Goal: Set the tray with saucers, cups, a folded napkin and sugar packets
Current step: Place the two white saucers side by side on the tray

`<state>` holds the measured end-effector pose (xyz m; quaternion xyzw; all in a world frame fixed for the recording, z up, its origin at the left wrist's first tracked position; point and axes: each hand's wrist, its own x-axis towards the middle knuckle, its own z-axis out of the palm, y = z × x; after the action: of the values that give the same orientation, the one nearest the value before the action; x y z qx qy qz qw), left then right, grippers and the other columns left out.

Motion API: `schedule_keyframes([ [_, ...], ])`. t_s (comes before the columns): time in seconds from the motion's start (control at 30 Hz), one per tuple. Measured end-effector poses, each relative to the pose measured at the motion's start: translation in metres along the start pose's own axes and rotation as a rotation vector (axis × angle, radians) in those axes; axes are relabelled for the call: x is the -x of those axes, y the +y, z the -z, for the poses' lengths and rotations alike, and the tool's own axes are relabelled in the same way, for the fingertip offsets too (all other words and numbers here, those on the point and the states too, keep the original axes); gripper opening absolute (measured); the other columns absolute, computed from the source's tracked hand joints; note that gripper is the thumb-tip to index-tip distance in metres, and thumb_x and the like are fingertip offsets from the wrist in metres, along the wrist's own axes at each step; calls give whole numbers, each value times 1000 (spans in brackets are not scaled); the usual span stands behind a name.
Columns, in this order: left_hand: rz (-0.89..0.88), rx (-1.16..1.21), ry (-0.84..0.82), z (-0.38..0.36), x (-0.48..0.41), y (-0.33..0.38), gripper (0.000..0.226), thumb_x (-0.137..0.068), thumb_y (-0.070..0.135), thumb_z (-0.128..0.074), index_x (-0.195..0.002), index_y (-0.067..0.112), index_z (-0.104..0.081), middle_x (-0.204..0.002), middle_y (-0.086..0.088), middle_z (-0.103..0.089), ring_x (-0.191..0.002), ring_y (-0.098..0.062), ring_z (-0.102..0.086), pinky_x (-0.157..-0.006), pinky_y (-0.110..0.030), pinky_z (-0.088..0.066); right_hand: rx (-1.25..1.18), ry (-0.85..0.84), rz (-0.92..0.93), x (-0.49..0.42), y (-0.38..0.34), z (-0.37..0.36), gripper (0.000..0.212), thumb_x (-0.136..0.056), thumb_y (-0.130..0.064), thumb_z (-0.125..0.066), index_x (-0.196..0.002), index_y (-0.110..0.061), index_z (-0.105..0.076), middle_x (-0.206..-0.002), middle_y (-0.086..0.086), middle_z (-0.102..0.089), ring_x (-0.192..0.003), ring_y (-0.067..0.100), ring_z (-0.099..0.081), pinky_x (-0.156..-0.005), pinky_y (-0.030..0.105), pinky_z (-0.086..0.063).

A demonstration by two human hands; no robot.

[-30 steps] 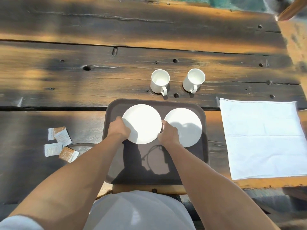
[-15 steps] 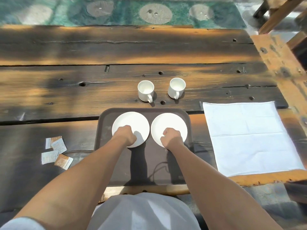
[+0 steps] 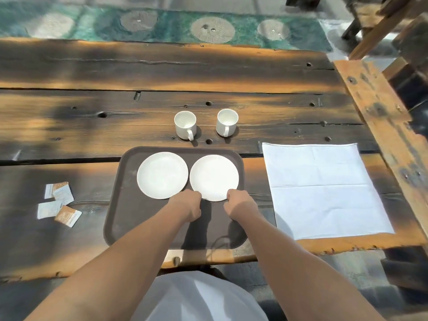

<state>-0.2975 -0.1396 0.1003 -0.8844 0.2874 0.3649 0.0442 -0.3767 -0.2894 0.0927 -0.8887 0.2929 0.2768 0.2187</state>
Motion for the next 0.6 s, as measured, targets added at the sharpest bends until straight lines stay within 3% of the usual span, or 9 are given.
schedule_keyframes([
  [0.1, -67, -52, -12, -3, 2, 11, 29, -88, 22, -53, -115, 15, -58, -122, -9, -59, -111, -30, -58, -88, -40, -52, 66, -31, -30, 8, 9, -4, 32, -93, -21, -48, -124, -18, -54, -121, 9, -60, -109, 30, -59, -88, 40, -53],
  [0.23, -110, -101, 32, -2, 2, 16, 30, -88, 23, -52, -117, 16, -57, -125, -9, -59, -115, -31, -57, -90, -41, -51, 108, -17, -37, 17, 10, -13, 28, -94, -21, -46, -121, -18, -53, -121, 8, -58, -110, 30, -58, -82, 36, -48],
  [0.4, -145, -122, 94, -3, 6, 7, 30, -90, 26, -51, -118, 17, -57, -125, -9, -60, -115, -30, -57, -85, -38, -47, 204, 11, -11, 29, 1, -22, 35, -98, -23, -44, -133, -19, -49, -127, 8, -58, -115, 30, -57, -83, 38, -47],
  [0.6, -183, -106, 99, -10, 10, -18, 32, -91, 30, -49, -119, 15, -55, -125, -9, -61, -114, -32, -59, -86, -39, -48, 190, 103, -6, 41, -21, -31, 31, -99, -23, -50, -129, -19, -52, -120, 7, -59, -107, 29, -60, -82, 36, -49],
])
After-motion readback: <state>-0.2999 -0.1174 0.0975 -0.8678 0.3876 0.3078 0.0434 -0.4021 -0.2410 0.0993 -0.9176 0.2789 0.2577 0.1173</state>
